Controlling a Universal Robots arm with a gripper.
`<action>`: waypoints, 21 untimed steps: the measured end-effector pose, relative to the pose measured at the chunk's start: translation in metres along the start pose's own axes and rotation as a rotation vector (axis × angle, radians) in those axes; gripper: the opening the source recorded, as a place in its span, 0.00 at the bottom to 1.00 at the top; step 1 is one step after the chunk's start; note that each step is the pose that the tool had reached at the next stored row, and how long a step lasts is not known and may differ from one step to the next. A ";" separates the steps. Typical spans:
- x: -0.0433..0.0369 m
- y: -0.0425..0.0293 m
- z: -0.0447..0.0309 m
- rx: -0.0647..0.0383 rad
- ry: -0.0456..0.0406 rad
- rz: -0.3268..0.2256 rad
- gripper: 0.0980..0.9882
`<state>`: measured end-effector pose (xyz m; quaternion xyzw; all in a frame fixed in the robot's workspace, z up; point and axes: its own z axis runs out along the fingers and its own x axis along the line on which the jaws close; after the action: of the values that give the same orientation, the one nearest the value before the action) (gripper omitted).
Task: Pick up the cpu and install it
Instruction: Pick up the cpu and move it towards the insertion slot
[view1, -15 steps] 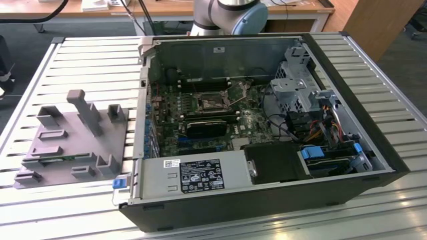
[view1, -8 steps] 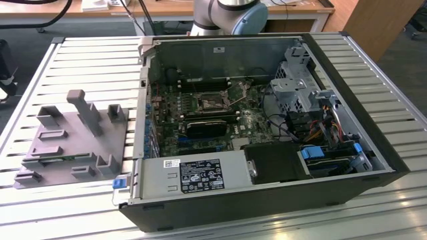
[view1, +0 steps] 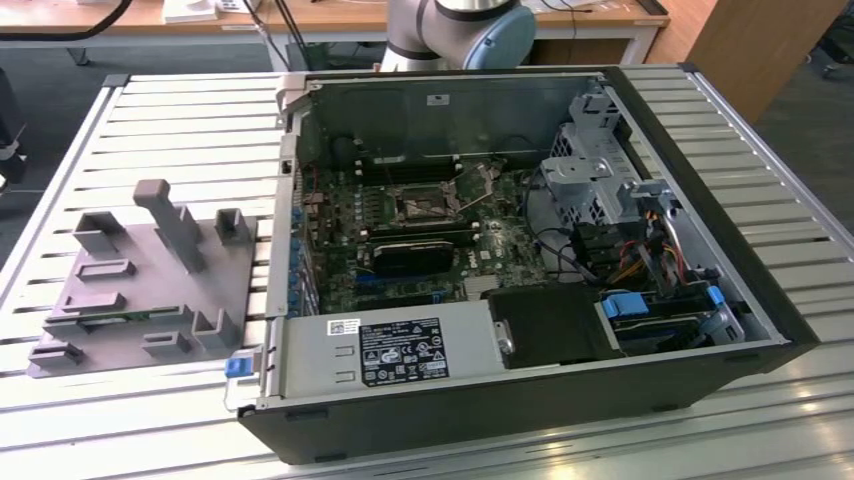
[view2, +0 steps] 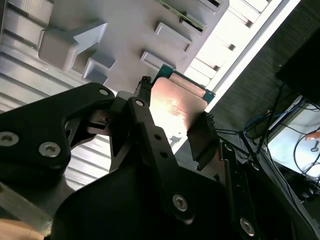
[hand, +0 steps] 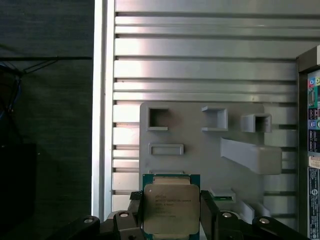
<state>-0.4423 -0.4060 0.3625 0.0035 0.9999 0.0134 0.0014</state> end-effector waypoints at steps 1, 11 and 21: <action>0.0000 0.0000 -0.0017 0.000 0.0000 0.000 0.50; -0.0001 0.0006 -0.0228 0.000 -0.0001 0.000 0.50; -0.0001 0.0010 -0.0351 0.000 -0.0041 0.000 0.50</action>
<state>-0.4423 -0.4059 0.3977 0.0035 0.9999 0.0134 0.0034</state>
